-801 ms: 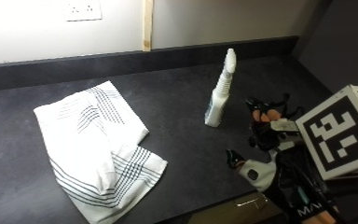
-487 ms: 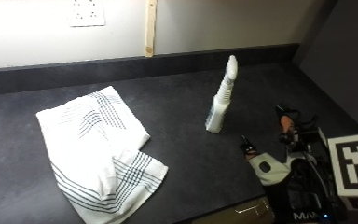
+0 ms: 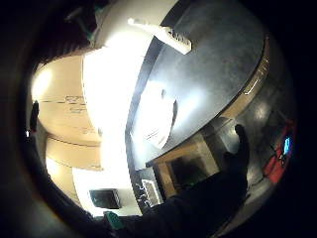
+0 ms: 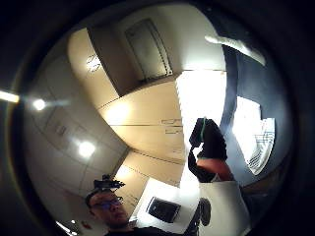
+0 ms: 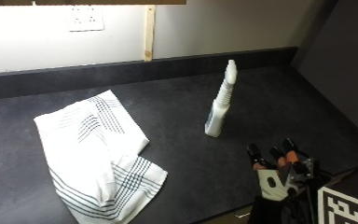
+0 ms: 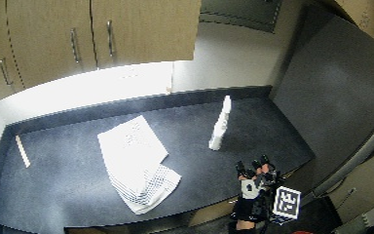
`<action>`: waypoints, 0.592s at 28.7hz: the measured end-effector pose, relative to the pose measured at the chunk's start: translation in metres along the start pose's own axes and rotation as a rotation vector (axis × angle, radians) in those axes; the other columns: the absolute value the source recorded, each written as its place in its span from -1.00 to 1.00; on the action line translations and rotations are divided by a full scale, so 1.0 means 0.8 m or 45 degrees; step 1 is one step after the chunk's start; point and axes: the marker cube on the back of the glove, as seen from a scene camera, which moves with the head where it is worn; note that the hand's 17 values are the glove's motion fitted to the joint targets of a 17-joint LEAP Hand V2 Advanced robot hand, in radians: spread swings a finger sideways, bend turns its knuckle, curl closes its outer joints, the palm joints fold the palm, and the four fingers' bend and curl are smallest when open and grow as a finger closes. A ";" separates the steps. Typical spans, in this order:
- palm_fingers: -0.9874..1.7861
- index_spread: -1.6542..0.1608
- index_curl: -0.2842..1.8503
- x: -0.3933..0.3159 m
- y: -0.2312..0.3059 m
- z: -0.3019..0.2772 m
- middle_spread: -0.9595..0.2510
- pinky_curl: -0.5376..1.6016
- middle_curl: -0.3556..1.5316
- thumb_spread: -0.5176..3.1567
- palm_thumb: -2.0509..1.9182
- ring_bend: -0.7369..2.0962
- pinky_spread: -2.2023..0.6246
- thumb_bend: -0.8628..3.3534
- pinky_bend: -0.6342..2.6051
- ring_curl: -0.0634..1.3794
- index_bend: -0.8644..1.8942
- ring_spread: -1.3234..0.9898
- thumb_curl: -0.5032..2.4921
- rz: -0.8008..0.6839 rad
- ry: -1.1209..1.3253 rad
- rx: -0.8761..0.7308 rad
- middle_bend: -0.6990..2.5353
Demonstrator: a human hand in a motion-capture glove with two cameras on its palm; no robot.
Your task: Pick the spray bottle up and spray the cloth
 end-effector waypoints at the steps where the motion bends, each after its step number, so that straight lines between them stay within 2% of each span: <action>1: -0.07 0.46 -0.62 0.004 0.002 0.001 0.72 -0.18 -0.39 -0.19 0.37 -0.11 0.61 -0.47 -0.10 -0.52 -0.30 0.23 -0.43 0.016 -0.012 0.010 -0.43; 17: -0.09 0.46 -0.59 0.028 0.004 0.016 0.73 -0.16 -0.32 -0.15 0.40 -0.10 0.62 -0.51 -0.10 -0.47 -0.29 0.23 -0.37 0.123 0.033 0.001 -0.44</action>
